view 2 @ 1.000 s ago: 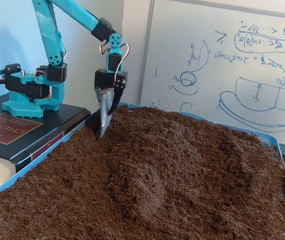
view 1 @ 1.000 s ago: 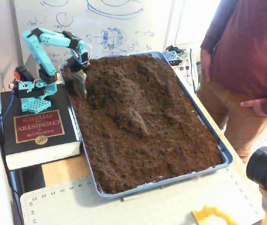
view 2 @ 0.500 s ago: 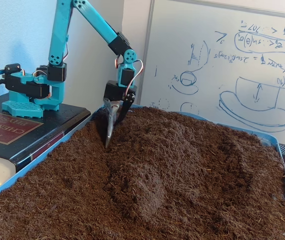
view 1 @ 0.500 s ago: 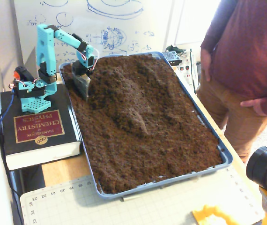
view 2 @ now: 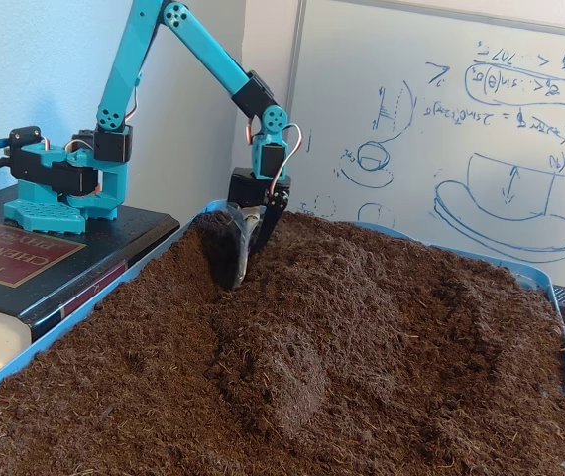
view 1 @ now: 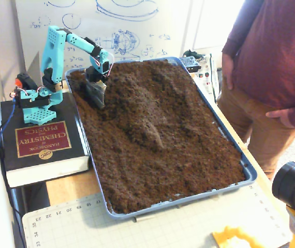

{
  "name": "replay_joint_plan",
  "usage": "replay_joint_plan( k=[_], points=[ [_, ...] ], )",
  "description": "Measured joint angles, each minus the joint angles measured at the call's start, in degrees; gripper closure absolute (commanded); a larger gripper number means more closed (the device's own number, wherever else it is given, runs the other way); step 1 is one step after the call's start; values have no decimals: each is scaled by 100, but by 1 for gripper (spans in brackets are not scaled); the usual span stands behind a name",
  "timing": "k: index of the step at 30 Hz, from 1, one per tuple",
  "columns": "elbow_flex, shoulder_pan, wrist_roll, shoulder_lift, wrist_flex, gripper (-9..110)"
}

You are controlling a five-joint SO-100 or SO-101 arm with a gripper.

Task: Build a berm.

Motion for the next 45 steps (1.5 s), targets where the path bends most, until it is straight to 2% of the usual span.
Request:
replay_joint_plan(
  k=[10,25,39,42,45],
  points=[
    [-281,272,0,26,-18,101],
    [-650,782,0,1125,615,101],
    [-659,1213,0,2681,2048,101],
    [-519,1494,-387,3278,2206,101],
    [-53,1916,-1213,3823,2206,101]
  ],
)
